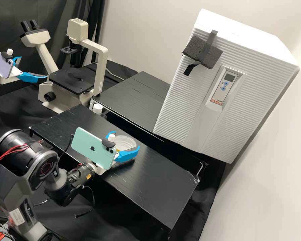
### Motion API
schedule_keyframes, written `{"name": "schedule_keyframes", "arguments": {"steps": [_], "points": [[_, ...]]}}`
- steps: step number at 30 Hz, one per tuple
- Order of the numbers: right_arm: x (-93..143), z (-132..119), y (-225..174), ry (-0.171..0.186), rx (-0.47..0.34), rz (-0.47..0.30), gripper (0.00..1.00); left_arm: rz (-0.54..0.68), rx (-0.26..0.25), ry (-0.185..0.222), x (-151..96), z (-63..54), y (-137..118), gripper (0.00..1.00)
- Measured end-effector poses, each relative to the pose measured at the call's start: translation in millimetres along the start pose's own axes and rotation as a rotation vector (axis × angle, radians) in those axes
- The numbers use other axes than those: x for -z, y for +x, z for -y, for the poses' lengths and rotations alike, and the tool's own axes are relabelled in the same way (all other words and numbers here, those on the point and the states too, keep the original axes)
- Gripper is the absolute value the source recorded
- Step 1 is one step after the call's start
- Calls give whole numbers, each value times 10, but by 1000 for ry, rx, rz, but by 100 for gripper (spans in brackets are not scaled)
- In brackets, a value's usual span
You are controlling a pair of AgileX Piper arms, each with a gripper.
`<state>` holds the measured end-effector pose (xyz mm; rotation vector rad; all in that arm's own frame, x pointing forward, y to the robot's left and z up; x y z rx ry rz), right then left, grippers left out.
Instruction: Close the petri dish lid.
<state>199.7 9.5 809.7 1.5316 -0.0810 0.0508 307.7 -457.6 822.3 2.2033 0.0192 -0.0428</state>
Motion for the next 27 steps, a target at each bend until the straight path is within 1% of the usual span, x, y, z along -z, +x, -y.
{"name": "schedule_keyframes", "arguments": {"steps": [3,6,8,10,17,23,27], "points": [[-48,-51,-53,-4,-23,21,0,0,0,0,0,0,0,100],[-68,-125,-113,5,-60,28,0,0,0,0,0,0,0,100],[-77,-149,-149,15,-73,33,0,0,0,0,0,0,0,100],[-72,-161,-164,16,-77,31,0,0,0,0,0,0,0,100],[-71,-156,-163,12,-70,27,0,0,0,0,0,0,0,100],[-1,-96,-151,17,-37,-11,0,0,0,0,0,0,0,100],[28,-84,-115,20,-32,-23,0,0,0,0,0,0,0,100]]}}
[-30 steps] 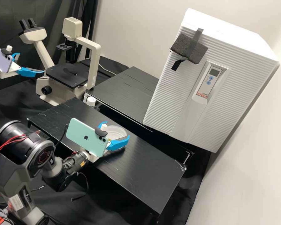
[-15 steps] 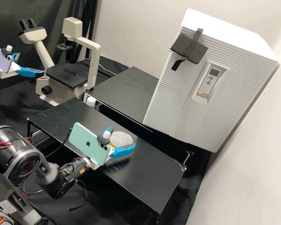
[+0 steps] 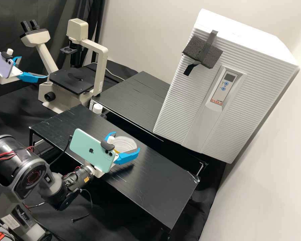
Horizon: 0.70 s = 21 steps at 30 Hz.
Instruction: Close the petri dish lid.
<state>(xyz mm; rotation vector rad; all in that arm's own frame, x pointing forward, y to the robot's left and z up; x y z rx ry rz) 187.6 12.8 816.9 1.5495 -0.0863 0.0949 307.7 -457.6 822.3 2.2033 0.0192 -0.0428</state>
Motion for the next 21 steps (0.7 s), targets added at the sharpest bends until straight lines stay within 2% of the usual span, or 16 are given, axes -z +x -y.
{"name": "schedule_keyframes", "arguments": {"steps": [18,19,21], "points": [[-4,8,-6,5,0,7,0,0,0,0,0,0,0,100],[-8,11,-12,5,2,9,100,0,0,0,0,0,0,100],[-8,12,-11,5,3,10,100,0,0,0,0,0,0,100]]}}
